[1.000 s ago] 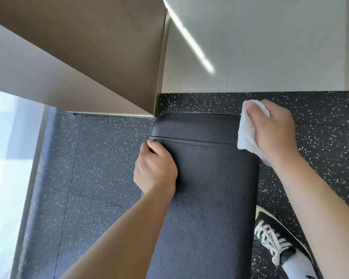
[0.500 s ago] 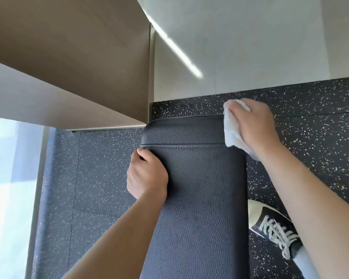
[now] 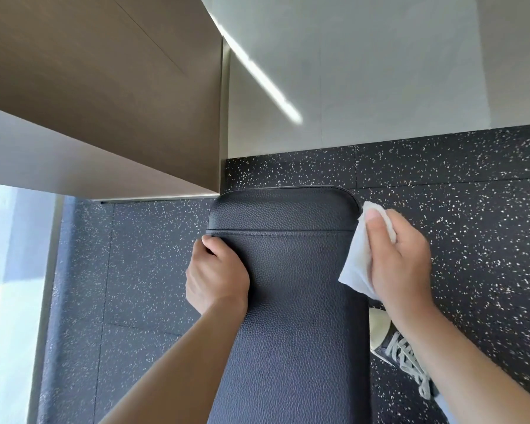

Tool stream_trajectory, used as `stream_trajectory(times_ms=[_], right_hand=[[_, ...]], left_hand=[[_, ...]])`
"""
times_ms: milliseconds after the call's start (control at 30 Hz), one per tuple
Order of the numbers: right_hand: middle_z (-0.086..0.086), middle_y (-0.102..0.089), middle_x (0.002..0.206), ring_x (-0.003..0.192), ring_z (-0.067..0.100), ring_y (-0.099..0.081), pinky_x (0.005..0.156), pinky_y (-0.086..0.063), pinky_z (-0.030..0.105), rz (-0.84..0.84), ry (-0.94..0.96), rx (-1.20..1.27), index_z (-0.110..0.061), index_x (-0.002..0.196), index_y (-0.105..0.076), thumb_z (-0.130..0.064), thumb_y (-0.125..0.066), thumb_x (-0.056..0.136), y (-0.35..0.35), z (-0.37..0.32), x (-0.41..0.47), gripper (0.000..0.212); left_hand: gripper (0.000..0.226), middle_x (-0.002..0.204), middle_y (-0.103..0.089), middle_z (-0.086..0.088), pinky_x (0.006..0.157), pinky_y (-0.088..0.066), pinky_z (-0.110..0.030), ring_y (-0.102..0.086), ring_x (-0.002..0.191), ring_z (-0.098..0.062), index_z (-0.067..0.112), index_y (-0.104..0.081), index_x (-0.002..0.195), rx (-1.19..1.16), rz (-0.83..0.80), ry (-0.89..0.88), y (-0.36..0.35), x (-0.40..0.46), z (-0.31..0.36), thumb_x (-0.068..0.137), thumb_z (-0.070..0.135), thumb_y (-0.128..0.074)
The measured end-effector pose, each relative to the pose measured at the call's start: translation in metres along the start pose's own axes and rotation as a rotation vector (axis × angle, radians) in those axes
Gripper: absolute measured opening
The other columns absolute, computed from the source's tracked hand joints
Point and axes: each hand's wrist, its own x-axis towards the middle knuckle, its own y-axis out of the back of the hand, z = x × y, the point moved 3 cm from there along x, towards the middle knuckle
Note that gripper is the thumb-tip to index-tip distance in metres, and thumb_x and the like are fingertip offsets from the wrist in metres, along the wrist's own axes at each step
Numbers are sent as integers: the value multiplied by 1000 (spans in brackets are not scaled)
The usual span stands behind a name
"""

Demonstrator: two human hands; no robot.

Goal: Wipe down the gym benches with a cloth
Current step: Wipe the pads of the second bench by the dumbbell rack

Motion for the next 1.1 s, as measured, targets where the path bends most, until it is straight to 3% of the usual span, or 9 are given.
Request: stream_trajectory(times_ms=[133,233,300,467,600,700,800,900,1100], right_hand=[[-4,-38,58,57,17,-39,55,-31,38,-23,129,-179,-21,69,-36,-42,-58,98,-12,-33,36,42],[-9,-42,59,63,23,-46,61,-29,34,-150,252,-399,-30,64,-35,-46,-62,98,-37,-58,70,45],[-9,-42,59,64,25,-46,61,-28,33,-265,301,-518,-27,63,-32,-51,-61,96,-56,-70,87,51],[-13,-41,62,61,18,-44,58,-26,33,-394,469,-644,-32,65,-25,-59,-62,94,-80,-95,82,54],[-14,-45,66,62,-2,-43,55,-26,21,-515,440,-641,-33,69,-29,-60,-60,94,-75,-117,60,47],[-10,-49,72,66,1,-47,57,-31,25,-576,427,-688,-29,73,-33,-54,-54,97,-62,-138,45,40],[-9,-50,72,66,3,-49,57,-32,23,-588,422,-700,-29,74,-35,-50,-53,99,-46,-167,30,37],[-8,-49,68,64,5,-49,57,-34,30,-586,411,-688,-27,72,-34,-50,-57,97,-33,-201,11,41],[-7,-54,70,69,12,-54,63,-42,36,-616,438,-669,-26,74,-36,-50,-63,97,-21,-284,-52,42]], left_hand=[[41,105,-71,-17,76,-33,-43,-44,80,-30,30,-49,90,-5,-3,19,1,0,-1,101,48,-15],[40,96,-69,-13,74,-33,-43,-43,77,-31,30,-45,82,-1,-3,28,0,-1,0,100,49,-15],[41,92,-67,-10,73,-33,-43,-43,74,-31,30,-43,78,5,-9,29,1,-1,1,98,50,-13],[49,93,-69,-12,73,-38,-44,-50,77,-34,25,-51,92,49,-76,22,2,1,0,96,52,-9],[43,109,-70,-15,76,-40,-44,-63,95,-41,20,-50,105,36,-206,-9,7,2,1,105,44,-15],[38,120,-65,-19,91,-46,-50,-60,110,-42,18,-47,111,-32,-426,0,18,4,2,108,46,-21],[50,144,-54,-13,108,-40,-51,-49,132,-38,18,-43,141,50,-538,-28,49,-9,-2,105,53,-34],[56,155,-44,-1,113,-37,-50,-42,138,-29,27,-35,155,28,-480,-160,99,-35,-2,104,50,-38],[53,156,-43,4,119,-33,-45,-37,143,-23,26,-43,153,-38,-318,-334,224,-70,-2,104,46,-48]])
